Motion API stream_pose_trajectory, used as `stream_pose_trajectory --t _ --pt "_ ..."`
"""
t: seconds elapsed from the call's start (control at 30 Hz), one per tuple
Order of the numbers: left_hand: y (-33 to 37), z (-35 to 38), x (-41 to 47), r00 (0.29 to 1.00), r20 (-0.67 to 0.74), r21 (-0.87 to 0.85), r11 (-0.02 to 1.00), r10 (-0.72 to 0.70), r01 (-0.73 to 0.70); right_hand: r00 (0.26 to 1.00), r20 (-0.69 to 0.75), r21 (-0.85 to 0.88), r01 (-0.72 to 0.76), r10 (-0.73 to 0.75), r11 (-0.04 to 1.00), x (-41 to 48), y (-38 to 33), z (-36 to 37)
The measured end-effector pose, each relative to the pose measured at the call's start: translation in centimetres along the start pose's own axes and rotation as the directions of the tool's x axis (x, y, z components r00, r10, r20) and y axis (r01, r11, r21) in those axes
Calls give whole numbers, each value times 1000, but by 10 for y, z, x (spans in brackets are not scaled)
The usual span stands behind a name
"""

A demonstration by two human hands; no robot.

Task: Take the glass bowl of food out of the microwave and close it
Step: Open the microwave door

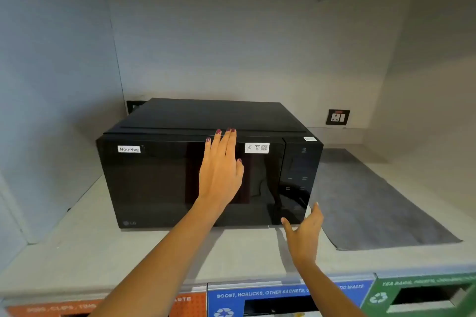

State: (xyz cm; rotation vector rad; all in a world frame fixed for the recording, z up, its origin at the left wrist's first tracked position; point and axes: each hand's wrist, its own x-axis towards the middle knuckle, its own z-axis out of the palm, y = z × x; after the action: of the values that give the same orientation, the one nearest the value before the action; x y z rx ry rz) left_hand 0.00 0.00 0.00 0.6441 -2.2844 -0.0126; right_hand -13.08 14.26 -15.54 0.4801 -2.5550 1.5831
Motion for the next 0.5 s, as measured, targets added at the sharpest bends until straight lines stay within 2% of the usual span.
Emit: stream_pose_trajectory --t 0.2,0.5 --pt "-2 6 3 1000 -29 -14 1000 7 -7 992 91 118 -97 87 988 4 11 13" --pt "2 6 4 996 -80 -108 994 -26 17 993 -11 212 -115 120 971 3 9 25"
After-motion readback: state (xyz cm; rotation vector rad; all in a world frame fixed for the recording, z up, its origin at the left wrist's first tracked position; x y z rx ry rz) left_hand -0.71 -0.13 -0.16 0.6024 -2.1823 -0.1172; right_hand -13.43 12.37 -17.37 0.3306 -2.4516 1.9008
